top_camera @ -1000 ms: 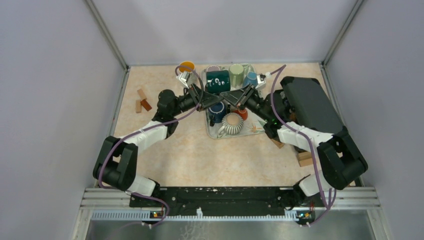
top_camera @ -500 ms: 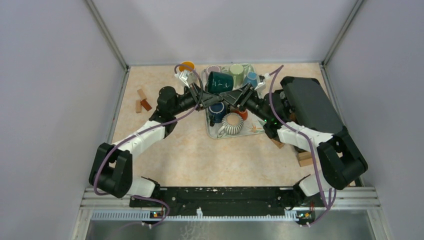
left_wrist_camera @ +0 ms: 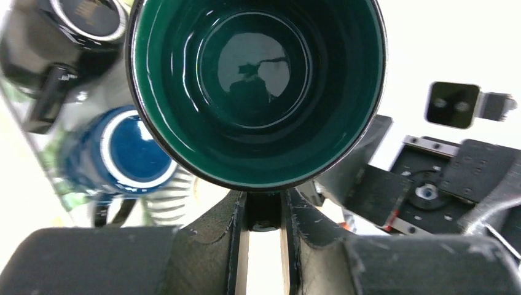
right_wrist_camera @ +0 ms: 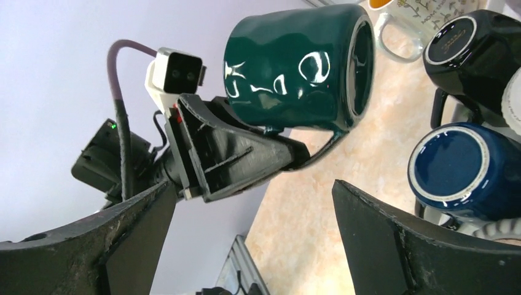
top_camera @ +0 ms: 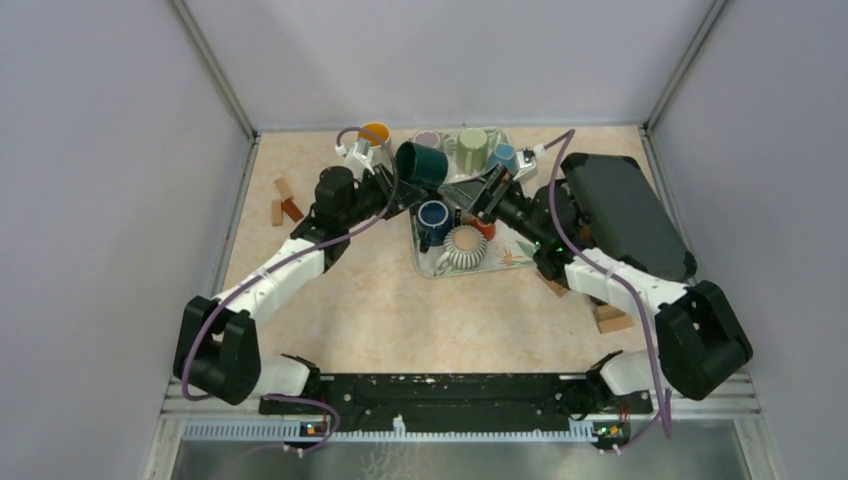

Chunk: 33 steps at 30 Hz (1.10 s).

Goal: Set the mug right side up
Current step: Turn over the cup on the tray, then place the cup at the corner of the board.

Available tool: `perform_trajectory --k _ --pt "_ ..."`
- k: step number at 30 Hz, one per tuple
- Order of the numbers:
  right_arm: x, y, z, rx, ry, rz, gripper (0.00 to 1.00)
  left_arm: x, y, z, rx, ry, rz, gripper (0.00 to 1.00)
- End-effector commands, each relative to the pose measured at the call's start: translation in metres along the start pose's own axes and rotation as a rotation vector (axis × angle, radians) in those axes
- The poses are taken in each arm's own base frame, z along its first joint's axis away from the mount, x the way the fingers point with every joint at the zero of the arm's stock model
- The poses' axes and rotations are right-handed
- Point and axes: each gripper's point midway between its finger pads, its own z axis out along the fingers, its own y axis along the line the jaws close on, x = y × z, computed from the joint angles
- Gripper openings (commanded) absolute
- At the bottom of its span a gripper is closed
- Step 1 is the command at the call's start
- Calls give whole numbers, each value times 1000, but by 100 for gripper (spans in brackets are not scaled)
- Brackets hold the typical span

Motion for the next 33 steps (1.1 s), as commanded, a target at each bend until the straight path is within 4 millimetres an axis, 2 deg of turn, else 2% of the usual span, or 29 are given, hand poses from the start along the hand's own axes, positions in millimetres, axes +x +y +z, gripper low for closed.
perform_trajectory --k 1,7,11,17,20,26,33 --pt "-10 15 -9 5 -26 -92 99 -71 -49 -22 17 -235 227 0" --pt "-13 4 -19 114 -16 -157 99 -106 -23 -36 -197 -324 337 0" --pt "-16 -3 -23 189 7 -210 99 -130 3 -44 -333 -366 385 0" --pt "-24 -17 -34 336 31 -268 99 -171 52 -58 -515 -447 407 0" --pt "-24 -25 -42 407 51 -283 99 -183 82 -62 -598 -457 406 0" --pt "-34 -44 -55 581 57 -306 99 -198 146 -51 -703 -415 377 0" --pt "-42 -63 -75 729 41 -331 99 -211 194 -21 -751 -344 388 0"
